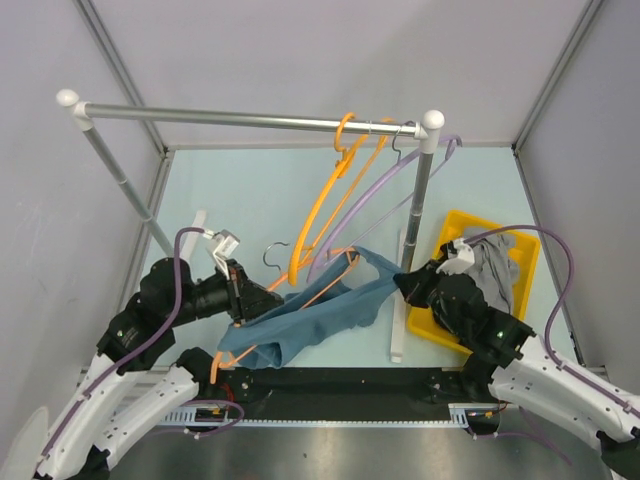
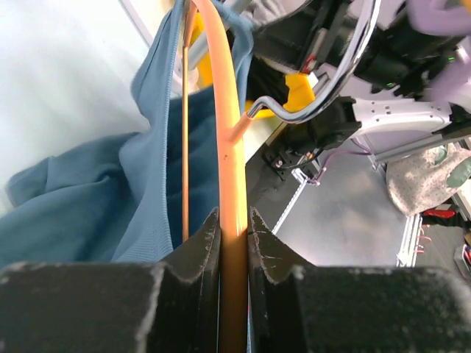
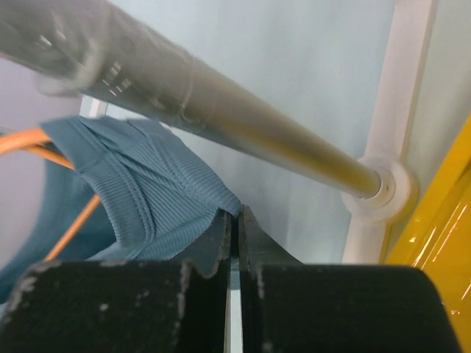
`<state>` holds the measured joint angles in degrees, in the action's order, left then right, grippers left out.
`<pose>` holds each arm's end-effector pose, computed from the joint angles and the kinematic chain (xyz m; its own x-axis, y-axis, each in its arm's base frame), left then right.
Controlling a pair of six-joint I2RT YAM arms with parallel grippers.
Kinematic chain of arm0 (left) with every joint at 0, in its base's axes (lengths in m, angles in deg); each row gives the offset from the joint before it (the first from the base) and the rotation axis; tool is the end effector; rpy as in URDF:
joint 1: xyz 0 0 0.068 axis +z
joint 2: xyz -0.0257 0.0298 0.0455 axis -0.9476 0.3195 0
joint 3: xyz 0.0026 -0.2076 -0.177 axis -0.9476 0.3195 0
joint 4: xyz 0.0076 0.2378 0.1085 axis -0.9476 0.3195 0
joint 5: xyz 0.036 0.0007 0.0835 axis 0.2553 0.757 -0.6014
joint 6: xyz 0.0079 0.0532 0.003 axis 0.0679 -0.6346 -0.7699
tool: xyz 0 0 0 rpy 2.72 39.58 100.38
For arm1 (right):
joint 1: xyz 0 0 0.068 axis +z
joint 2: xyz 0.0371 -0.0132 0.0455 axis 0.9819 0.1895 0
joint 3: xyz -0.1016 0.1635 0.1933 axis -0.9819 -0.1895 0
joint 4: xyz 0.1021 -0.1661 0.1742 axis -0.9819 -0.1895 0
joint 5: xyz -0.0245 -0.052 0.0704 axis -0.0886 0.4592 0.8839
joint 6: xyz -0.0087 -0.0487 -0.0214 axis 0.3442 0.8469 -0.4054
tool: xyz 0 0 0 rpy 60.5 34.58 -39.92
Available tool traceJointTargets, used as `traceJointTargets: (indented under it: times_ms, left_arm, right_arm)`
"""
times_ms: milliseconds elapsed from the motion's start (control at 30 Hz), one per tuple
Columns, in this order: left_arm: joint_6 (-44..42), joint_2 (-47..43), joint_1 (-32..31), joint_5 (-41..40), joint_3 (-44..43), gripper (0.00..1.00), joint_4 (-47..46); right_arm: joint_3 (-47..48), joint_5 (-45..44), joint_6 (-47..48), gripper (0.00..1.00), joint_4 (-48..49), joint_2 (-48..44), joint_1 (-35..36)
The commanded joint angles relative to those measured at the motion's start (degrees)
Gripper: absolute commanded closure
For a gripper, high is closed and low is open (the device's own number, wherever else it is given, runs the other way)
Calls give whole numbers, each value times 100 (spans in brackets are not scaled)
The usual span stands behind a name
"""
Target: Remove the tank top from the hanger
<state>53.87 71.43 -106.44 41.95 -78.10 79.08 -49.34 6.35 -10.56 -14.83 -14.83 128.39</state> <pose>0.0755 -0.0723 0.3419 -0.6754 -0.0899 -0.7319 0.5953 0.5193 -0.6131 0.1053 0.1006 0.2556 -0.4947 0.4598 -0.7375 -0.1309 0.7995 0.5863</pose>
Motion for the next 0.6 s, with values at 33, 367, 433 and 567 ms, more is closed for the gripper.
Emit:
traceJointTargets:
  times_ms: [33, 367, 433, 567]
  left_arm:
    - [42, -163, 44, -185, -336, 100, -225]
    - [-152, -172, 44, 808, -169, 100, 38]
    - [-178, -216, 35, 791, -134, 100, 108]
    - [-257, -286, 35, 677, -256, 100, 284]
  right_arm:
    - [-164, 482, -24, 100, 288, 404, -63]
    - [265, 579, 327, 100, 877, 949, -203]
    - [389, 632, 371, 100, 948, 1124, -273]
    - [635, 738, 433, 100, 1089, 1520, -405]
